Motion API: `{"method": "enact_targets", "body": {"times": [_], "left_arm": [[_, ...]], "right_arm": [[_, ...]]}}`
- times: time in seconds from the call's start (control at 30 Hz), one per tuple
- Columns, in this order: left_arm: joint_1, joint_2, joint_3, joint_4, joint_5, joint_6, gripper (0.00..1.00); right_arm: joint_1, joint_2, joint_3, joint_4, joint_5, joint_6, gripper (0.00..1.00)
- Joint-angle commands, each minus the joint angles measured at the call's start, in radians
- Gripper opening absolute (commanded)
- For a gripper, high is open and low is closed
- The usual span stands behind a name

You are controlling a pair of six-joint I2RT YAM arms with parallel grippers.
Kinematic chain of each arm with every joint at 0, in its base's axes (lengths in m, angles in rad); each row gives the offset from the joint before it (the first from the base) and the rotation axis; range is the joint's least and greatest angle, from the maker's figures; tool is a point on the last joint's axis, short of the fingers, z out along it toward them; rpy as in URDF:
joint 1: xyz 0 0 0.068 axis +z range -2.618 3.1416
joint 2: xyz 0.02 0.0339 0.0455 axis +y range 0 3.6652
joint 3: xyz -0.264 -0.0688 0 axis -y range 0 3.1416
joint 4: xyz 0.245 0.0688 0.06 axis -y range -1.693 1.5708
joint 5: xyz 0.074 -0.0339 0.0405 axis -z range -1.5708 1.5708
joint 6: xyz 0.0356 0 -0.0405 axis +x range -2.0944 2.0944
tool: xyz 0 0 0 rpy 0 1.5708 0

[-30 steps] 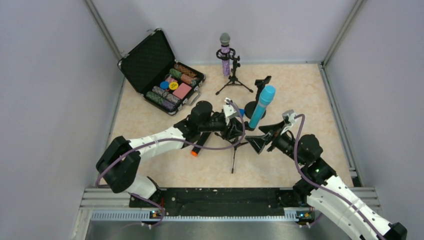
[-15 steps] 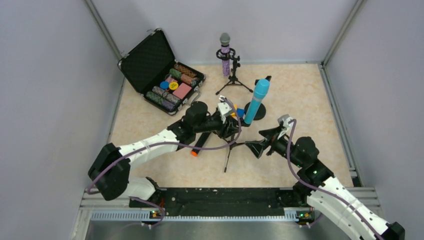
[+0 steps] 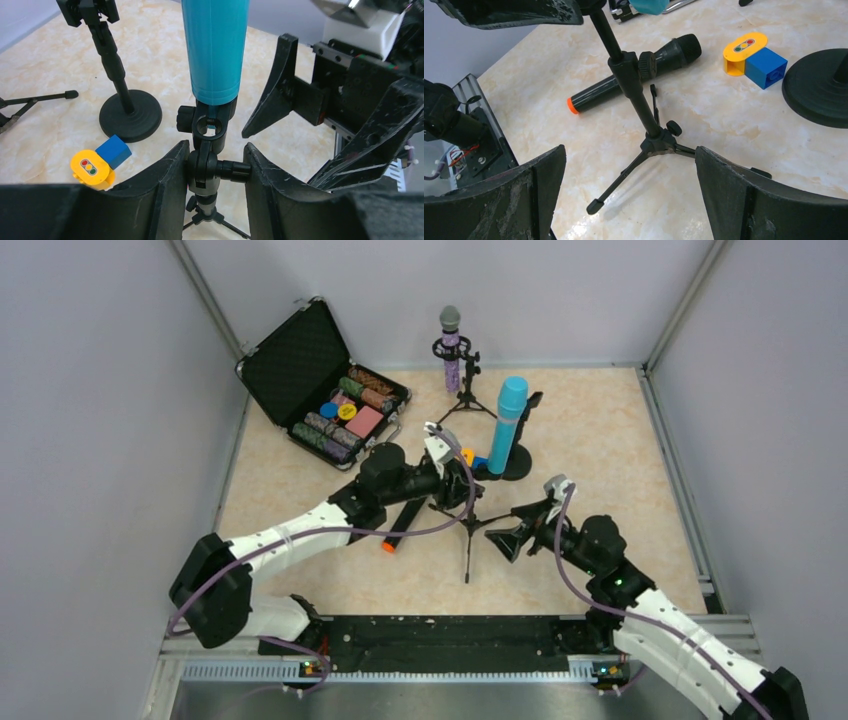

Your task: Attach the microphones to the stand

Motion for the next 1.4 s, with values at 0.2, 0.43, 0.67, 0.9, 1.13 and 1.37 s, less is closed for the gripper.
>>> {"method": "enact_targets", "body": {"times": [0.2,0.43,0.67,0.9,1.13,1.37], "left_arm": [[-0.012,-0.062,0.138,0.077,0.036,-0.038,0.00],[-0.040,-0.076,0.194,0.054,0.034,-0.033,0.00],[-0.065,-0.092,0.266,0.036,0.028,-0.031,0.00],[-0.069,-0.100,0.344,0.017,0.033,-0.065,0.00],[-0.069,-0.145,0.380,-0.018,0.002,-0.067,0.00],[-0.068,-0.182,0.405,-0.047,-0.028,-0.045,0.00]], "right_arm": [[0.003,0.178,-0.002,0.268,-0.027,-0.048,0.97],[0.007,0.269,0.005,0.376,-0.031,-0.069,0.96],[0.046,0.340,-0.016,0.444,0.019,-0.078,0.91],[0.082,0.451,0.007,0.439,0.122,-0.081,0.86],[0.101,0.581,0.070,0.404,0.140,-0.079,0.63],[0.121,0.589,0.059,0.393,0.205,-0.062,0.61]]}}
